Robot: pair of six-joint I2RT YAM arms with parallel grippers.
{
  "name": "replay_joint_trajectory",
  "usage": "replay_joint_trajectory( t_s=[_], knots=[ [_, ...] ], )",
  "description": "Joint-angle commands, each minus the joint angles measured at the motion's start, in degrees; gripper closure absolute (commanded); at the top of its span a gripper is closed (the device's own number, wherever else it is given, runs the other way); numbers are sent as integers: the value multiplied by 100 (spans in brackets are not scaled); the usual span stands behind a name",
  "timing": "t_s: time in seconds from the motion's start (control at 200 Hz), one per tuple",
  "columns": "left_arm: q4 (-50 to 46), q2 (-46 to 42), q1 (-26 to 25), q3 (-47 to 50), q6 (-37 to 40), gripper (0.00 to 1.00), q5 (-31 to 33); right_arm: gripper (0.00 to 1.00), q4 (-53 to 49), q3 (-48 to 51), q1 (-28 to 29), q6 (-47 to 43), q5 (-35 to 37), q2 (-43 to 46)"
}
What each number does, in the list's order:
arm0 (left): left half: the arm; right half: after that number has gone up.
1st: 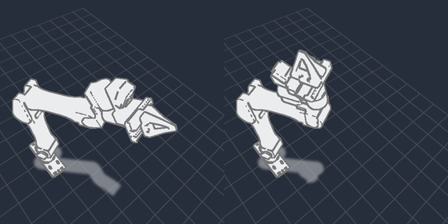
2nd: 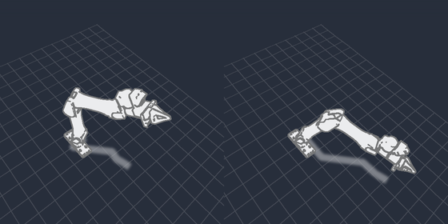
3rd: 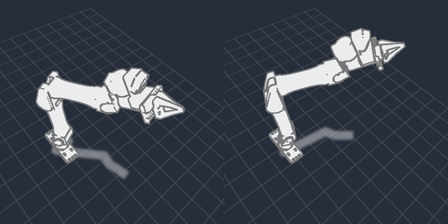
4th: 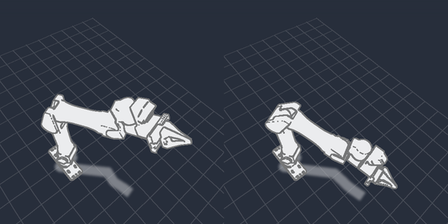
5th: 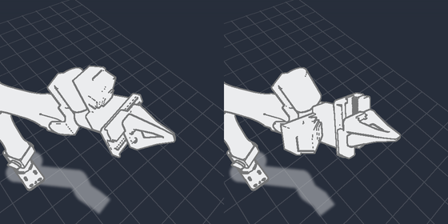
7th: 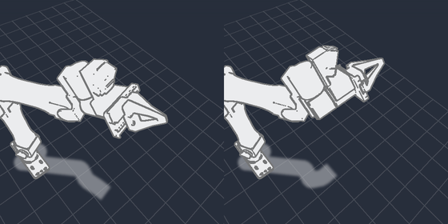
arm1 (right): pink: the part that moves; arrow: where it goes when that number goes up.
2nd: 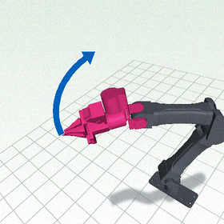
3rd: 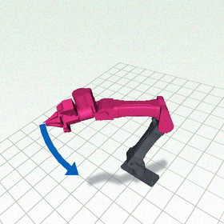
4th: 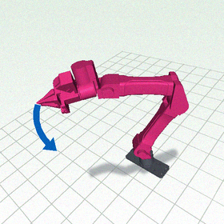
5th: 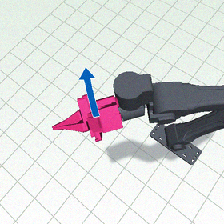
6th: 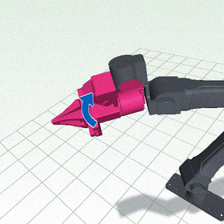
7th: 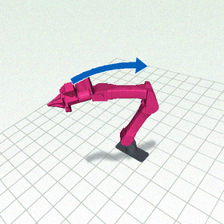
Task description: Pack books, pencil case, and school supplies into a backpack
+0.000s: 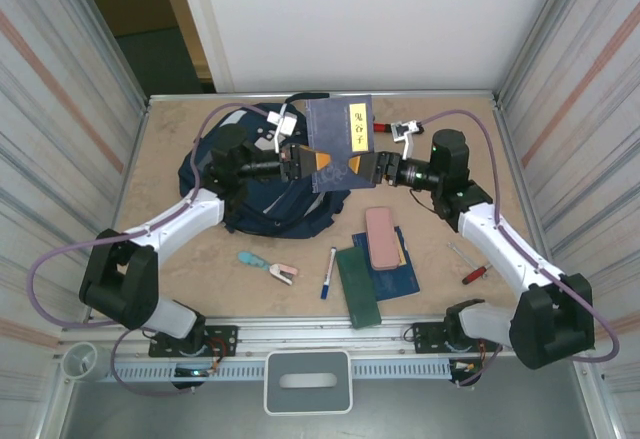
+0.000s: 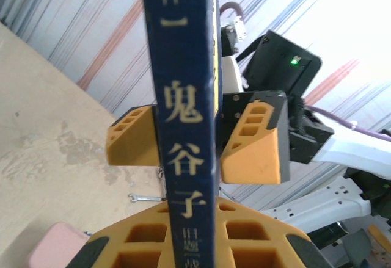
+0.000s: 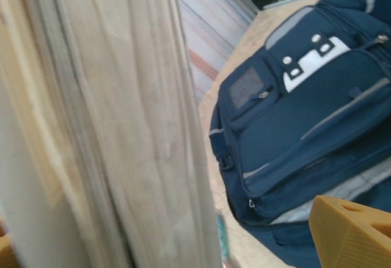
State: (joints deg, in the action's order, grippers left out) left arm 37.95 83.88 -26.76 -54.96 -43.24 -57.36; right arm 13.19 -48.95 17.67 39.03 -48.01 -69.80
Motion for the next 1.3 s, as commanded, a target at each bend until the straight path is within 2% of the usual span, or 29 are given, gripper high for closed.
replay_joint_trajectory(
  t_s=[0.0, 0.03, 0.09, 0.095, 0.11, 0.145, 0.195, 0.26, 0.396, 0.506, 0.631, 0.706, 0.817, 0.907, 1.042, 1.147, 1.222, 1.297],
  knots=[
    [902, -67, -24, 40, -499, 100, -192, 19, 1649, 104, 58, 887, -581, -177],
    [782, -41, -7, 23, -485, 100, -135, 28, 1816, 128, 55, 1011, -587, -191],
    [289, -3, 28, -41, -277, 100, 23, 54, 2080, 166, 39, 1230, -510, -159],
    [224, -3, 30, -50, -253, 99, 45, 54, 2080, 166, 39, 1230, -510, -159],
    [7, 0, 35, -76, -147, 98, 93, 63, 2070, 162, 31, 1253, -461, -135],
    [-618, -3, 46, -174, 124, 93, 309, 73, 1985, 166, 1, 1285, -362, -107],
    [-1600, -12, 35, -333, 730, 82, 702, 86, 1721, 129, -58, 1255, -229, -57],
    [-2743, -42, 22, -506, 1504, 60, 1333, 99, 1088, 30, -191, 1122, -3, 37],
    [-4524, 13, -68, -748, 2982, 35, 3399, 100, -581, -157, -758, 615, 495, 298],
    [-5675, 542, -344, -1230, 3947, 25, 5233, 100, -1878, -379, -1154, 63, 943, 380],
    [-6689, 1421, -622, -2007, 4531, 21, 6332, 100, -2255, -335, -1402, -136, 994, 388],
    [-6912, 1838, -730, -2298, 4655, 21, 6637, 100, -2250, -226, -1433, -154, 965, 375],
    [-6972, 2277, -800, -2550, 4641, 23, 6770, 100, -2242, -159, -1442, -184, 921, 319],
    [-7003, 2517, -821, -2651, 4614, 30, 6805, 100, -2241, -133, -1450, -193, 868, 287],
    [-7039, 2631, -829, -2726, 4580, 58, 6736, 100, -2311, -124, -1450, -287, 828, 287],
    [-6851, 2226, -818, -2579, 4600, 83, 6522, 100, -2610, -181, -1438, -555, 884, 292],
    [-6486, 1697, -741, -2302, 4611, 95, 6174, 100, -2810, -185, -1423, -667, 820, 248],
    [-6045, 1095, -491, -1949, 4524, 99, 5440, 100, -2688, -85, -1360, -457, 434, 75]
  ],
)
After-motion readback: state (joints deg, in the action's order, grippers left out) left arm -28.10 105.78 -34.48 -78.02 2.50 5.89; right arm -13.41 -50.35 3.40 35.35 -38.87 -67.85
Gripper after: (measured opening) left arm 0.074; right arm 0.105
